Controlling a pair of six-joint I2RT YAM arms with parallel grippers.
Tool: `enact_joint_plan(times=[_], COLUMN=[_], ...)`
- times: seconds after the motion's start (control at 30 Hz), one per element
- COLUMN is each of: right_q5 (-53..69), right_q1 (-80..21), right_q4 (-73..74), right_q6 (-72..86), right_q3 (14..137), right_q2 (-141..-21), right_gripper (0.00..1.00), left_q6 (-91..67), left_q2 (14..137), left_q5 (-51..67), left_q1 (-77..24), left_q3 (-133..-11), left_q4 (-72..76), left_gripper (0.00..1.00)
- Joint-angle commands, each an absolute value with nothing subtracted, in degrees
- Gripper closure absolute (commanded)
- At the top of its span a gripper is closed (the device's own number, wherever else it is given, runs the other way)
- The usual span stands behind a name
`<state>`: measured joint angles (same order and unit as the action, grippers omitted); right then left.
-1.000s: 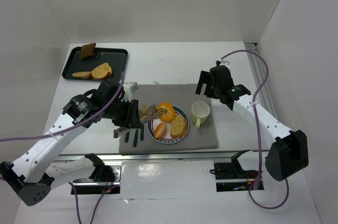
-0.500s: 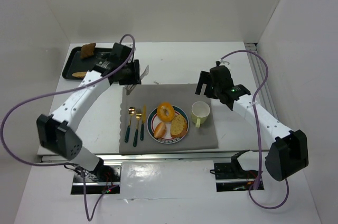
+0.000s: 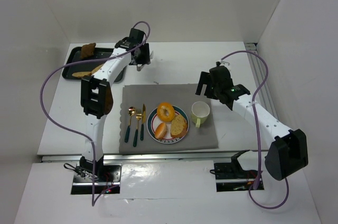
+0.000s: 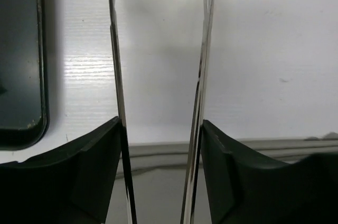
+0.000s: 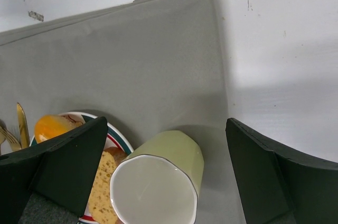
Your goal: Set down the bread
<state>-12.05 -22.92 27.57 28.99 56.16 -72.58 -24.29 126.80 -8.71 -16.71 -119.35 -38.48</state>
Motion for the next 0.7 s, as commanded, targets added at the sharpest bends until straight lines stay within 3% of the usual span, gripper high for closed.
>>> enact_joint_plan(times=[0.0,0.17,0.33,0.57,0.67], right_q5=[-13.45,-13.45,-13.45,-14.76,-16.16], right_q1=[-23.38,-23.38,-23.38,-23.38,-23.38], right_q4=[28.04,28.04,28.04,28.04,28.04], right_q6=[30.06,30.59,30.59,30.06,30.06], right_q3=[57.30,56.78,56.78,58.01,58.54], right_q2=[-72.69,-72.16,-72.16,-74.53,-74.53], right_gripper=[0.00,0.00,0.00,0.00,0.00], left_q6=[-23.29,-24.52,-22.77,-20.83,-21.35], left_q2=[129.28,132.19,126.85,115.96,109.45], left_q5=[-7.66,-2.82,-2.81,-1.57,-3.25], left_q1=[-16.08,-14.15,-14.15,-14.68,-15.90], left_q3=[-122.43,-123.13,-123.22,-121.91,-114.13], left_q4=[-39.37,-40.42,-41.48,-47.36,-48.78], left_gripper=[0.28,0.23,0.03,0.01,0.01])
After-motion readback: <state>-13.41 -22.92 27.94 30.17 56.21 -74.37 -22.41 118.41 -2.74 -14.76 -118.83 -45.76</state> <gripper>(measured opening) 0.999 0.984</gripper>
